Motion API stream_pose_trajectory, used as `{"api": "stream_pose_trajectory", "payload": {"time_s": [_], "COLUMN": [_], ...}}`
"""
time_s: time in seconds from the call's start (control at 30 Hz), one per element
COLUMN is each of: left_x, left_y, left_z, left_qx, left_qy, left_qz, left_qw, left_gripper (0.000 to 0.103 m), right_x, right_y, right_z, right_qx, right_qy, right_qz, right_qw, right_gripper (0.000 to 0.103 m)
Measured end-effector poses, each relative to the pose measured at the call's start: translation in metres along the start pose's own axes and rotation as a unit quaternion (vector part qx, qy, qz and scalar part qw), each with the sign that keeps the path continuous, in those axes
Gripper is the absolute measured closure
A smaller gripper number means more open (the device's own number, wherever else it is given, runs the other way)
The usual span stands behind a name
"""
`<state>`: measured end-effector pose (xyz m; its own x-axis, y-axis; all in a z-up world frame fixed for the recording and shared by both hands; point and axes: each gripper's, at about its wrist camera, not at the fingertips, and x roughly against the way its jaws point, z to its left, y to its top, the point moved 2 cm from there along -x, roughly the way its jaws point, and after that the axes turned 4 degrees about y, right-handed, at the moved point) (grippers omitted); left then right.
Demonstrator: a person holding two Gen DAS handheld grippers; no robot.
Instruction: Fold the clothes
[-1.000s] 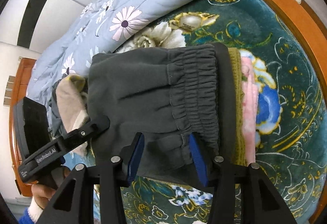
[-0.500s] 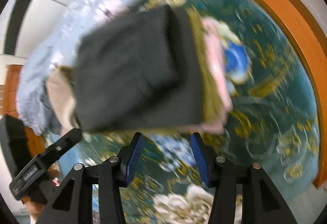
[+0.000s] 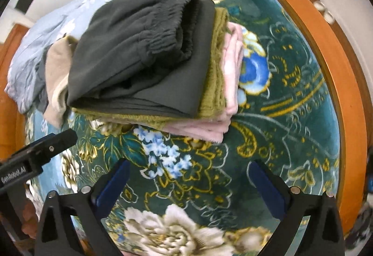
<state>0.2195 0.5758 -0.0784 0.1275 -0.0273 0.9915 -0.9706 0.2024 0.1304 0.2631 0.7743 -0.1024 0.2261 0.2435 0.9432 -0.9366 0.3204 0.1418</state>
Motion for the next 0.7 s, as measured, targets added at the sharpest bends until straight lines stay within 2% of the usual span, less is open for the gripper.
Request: {"api": "stream_pose_trajectory", "payload": {"time_s": [0.13, 0.27, 0.4, 0.5, 0.6, 0.7], "left_x": [-0.002, -0.008, -0.004, -0.003, -0.005, -0.005], "left_y": [-0.012, -0.025, -0.037, -0.045, -0.047, -0.047], "left_z": [-0.013, -0.019, -0.019, -0.02, -0.022, -0.026], "left_qx": [0.049, 0.096, 0.107, 0.113, 0.13, 0.126], "left_qy": [0.015, 0.074, 0.137, 0.17, 0.181, 0.189], "left_qz": [0.016, 0.024, 0.005, -0.016, -0.027, -0.032], "left_qw": [0.9986, 0.9923, 0.9847, 0.9788, 0.9745, 0.9732], "left_gripper": [0.014, 0.013, 0.013, 0.013, 0.013, 0.013], "right_x": [0.003, 0.006, 0.008, 0.006, 0.002, -0.002], "right_y": [0.001, 0.001, 0.002, 0.004, 0.006, 0.009], "right_z": [-0.006, -0.012, -0.018, -0.019, -0.017, -0.016], "right_qx": [0.029, 0.056, 0.083, 0.098, 0.112, 0.125], "right_qy": [0.015, 0.031, 0.047, 0.052, 0.055, 0.057], "right_qz": [-0.011, -0.021, -0.031, -0.034, -0.036, -0.037], "right_qw": [0.999, 0.998, 0.995, 0.993, 0.992, 0.99], "right_gripper": [0.0, 0.0, 0.0, 0.0, 0.0, 0.0]}}
